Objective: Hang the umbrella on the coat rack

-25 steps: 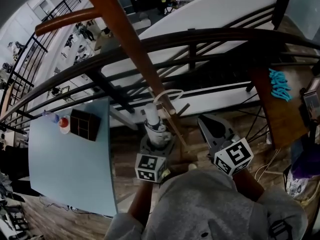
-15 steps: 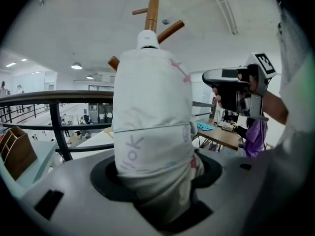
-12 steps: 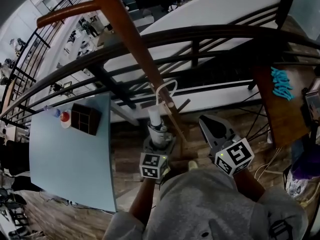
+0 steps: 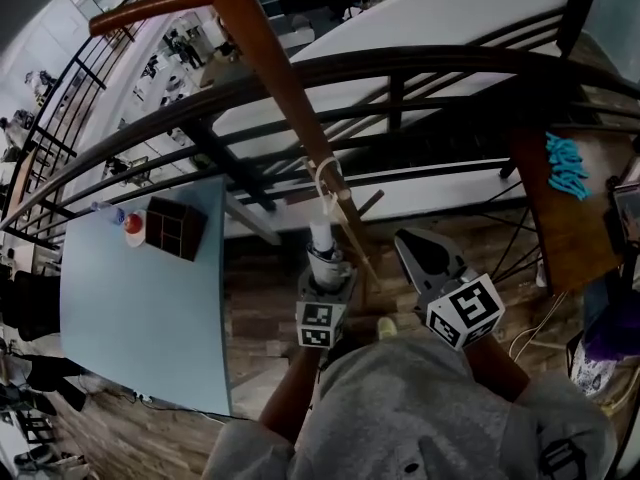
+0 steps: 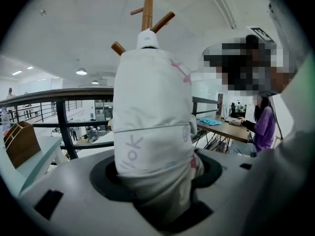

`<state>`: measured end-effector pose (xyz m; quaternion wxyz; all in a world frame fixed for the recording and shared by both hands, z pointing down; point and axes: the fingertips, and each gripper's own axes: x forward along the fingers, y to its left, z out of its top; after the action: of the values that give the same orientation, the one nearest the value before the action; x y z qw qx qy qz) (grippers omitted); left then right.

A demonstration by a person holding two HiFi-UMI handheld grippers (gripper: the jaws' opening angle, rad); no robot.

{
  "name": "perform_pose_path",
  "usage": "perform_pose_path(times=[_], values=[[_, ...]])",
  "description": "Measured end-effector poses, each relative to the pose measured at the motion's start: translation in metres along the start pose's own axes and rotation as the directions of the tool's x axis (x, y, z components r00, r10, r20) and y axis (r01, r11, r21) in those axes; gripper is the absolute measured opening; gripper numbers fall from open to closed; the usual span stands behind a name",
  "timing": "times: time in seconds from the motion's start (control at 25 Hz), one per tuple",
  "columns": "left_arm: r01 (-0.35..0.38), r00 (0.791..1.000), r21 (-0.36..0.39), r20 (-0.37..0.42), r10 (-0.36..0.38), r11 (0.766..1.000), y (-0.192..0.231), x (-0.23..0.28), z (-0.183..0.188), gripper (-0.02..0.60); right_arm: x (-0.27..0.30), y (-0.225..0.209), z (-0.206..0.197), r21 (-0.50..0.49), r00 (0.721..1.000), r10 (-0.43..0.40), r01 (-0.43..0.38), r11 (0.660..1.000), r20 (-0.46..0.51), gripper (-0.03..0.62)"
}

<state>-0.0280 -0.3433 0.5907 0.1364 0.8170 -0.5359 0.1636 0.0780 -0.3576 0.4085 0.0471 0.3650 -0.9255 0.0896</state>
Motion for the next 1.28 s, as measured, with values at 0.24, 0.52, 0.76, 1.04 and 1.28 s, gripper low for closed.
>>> perform_pose_path(times=[0.24, 0.52, 0.76, 1.04, 1.28], values=[[-0.047, 0.999, 0.007, -0.027, 0.047, 0.999, 0.003, 0.006, -0.023, 0.294, -0.002, 0.004, -0.010, -0.009, 1.000, 0.012, -0.012, 1.000, -0.010, 0.029], [-0.061, 0.998, 0.017, -0.024, 0.061, 0.998, -0.001, 0.015, -0.027, 0.298, -0.007, 0.003, -0.013, -0.004, 1.000, 0.015, -0.015, 1.000, -0.019, 0.029], [-0.041, 0.999, 0.009, -0.025, 0.041, 0.999, -0.010, 0.021, -0.030, 0.301, -0.016, -0.006, -0.015, 0.004, 1.000, 0.000, 0.001, 1.000, -0.022, 0.029], [-0.039, 0.999, 0.006, -0.035, 0.039, 0.999, -0.017, 0.023, -0.030, 0.314, -0.027, -0.012, -0.014, 0.009, 1.000, -0.011, 0.011, 1.000, -0.013, 0.029], [-0.045, 0.999, -0.018, -0.003, 0.045, 0.999, -0.017, 0.016, -0.019, 0.333, -0.031, -0.011, -0.011, 0.013, 1.000, 0.004, -0.004, 1.000, -0.002, 0.029]])
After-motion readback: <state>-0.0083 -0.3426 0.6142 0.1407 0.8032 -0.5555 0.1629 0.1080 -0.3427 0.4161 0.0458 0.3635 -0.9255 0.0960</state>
